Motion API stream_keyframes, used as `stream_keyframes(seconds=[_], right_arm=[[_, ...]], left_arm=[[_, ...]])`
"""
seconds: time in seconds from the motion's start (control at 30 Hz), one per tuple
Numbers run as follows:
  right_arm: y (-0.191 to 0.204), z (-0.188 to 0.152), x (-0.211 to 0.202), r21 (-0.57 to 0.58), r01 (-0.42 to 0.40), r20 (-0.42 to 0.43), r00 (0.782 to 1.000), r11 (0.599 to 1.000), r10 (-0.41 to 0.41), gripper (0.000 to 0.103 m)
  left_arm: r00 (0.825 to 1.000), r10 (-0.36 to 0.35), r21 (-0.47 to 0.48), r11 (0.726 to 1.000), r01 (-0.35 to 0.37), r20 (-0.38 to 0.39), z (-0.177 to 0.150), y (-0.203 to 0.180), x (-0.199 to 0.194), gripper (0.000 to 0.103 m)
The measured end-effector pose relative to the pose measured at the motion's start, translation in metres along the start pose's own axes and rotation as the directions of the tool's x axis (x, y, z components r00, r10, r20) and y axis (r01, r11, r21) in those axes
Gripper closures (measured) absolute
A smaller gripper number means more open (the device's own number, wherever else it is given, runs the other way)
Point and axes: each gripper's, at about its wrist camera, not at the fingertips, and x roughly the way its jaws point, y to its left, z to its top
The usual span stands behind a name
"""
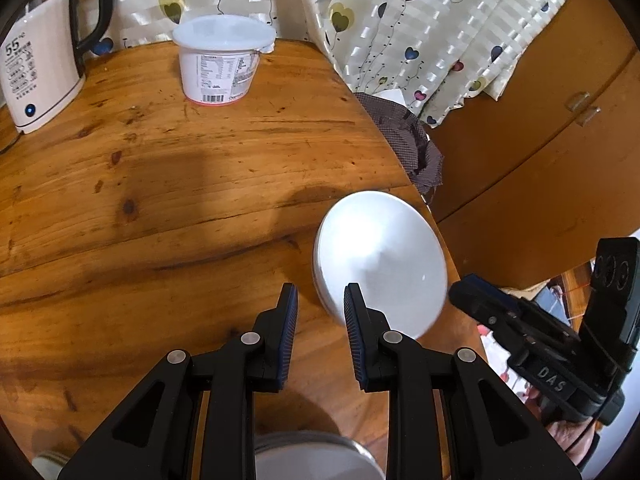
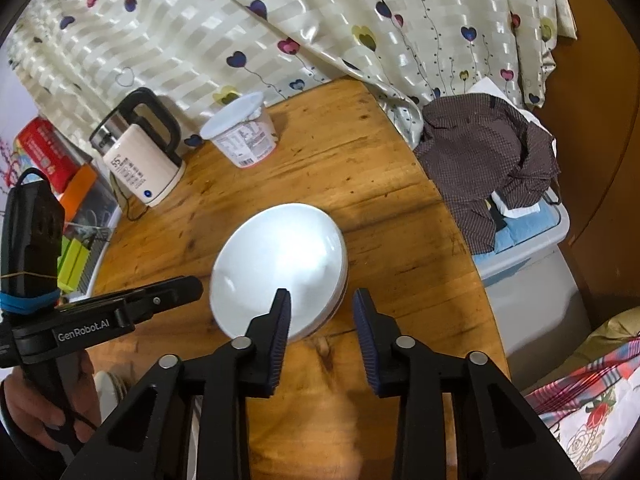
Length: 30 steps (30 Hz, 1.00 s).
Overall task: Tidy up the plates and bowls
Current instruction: 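Move both grippers to the remaining blue-striped white bowl, then close both grippers on the rim of the blue-striped bowl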
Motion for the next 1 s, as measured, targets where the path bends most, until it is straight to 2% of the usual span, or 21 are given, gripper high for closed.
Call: stream_keyframes(seconds=[0.37,0.67,1.0], right_arm=[[-0.008,0.004,0.024,0.029,-0.012,-0.036,0.999,1.000,0.013,0.085],[-0.008,0.005,0.027,0.026,-0.004,-0.030,1.000,1.000,0.005,0.087],[-0.003,0.003,0.024,0.014,0.009,-0.037,0.999,1.000,-0.008,0.088]], left_arm=[[1.000,-0.030,-0.017,0.999,0.030,-0.010,0.007,-0.002,0.017,0.078],[1.000,-0.019,0.011,1.000,0.019,-0.011,0.006,-0.004,0.027,0.078],[1.000,-0.023,0.025,0.999,0.023,0.006,0.002,-0.005,0.015,0.079]])
